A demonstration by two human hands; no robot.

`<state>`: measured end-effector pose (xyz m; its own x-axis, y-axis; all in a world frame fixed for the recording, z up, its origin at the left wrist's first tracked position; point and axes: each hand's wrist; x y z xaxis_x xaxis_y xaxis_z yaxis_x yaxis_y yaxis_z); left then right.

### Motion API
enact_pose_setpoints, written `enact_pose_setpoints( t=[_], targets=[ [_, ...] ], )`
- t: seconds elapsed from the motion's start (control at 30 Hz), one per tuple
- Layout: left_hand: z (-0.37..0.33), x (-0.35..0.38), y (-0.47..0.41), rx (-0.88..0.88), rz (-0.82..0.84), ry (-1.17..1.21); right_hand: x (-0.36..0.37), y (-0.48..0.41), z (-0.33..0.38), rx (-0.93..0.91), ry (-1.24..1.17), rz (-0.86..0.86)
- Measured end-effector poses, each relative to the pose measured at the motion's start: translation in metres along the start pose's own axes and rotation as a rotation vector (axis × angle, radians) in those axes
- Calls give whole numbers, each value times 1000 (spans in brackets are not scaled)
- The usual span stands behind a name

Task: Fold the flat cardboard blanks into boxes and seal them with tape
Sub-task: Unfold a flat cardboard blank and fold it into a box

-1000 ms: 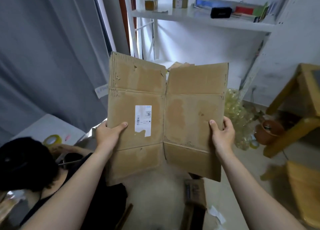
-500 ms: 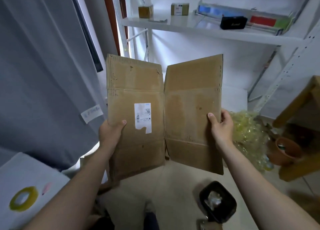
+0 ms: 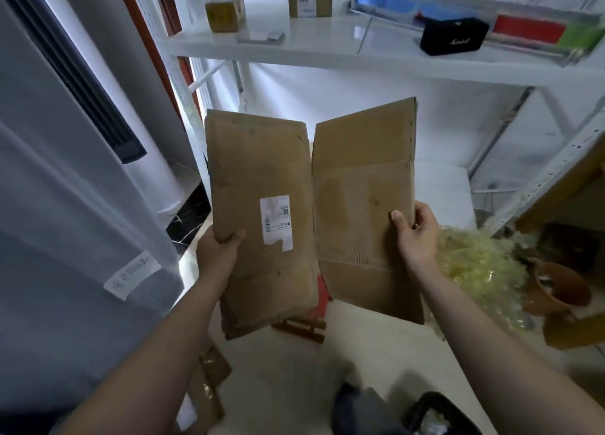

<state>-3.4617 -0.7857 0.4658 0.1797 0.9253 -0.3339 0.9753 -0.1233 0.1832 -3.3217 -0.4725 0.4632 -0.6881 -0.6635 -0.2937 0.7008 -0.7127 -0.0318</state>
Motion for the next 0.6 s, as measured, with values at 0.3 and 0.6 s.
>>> enact_pose_setpoints(
  t=[0.3, 0.6],
  targets=[
    [-16, 137, -182, -82, 59, -107, 31, -211, -80, 193, 32, 23],
    [-48, 183, -305, -238, 29, -141, 78, -360, -71, 352, 106, 133]
  ],
)
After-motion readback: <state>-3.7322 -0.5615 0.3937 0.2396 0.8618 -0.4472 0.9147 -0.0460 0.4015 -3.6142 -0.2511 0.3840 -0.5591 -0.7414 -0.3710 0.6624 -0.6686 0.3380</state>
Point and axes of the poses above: each hand's wrist, its own y-axis away from the middle knuckle, its own x-axis out of the palm, z = x × y, and after that the axes turned 10 degrees about z, right-handed
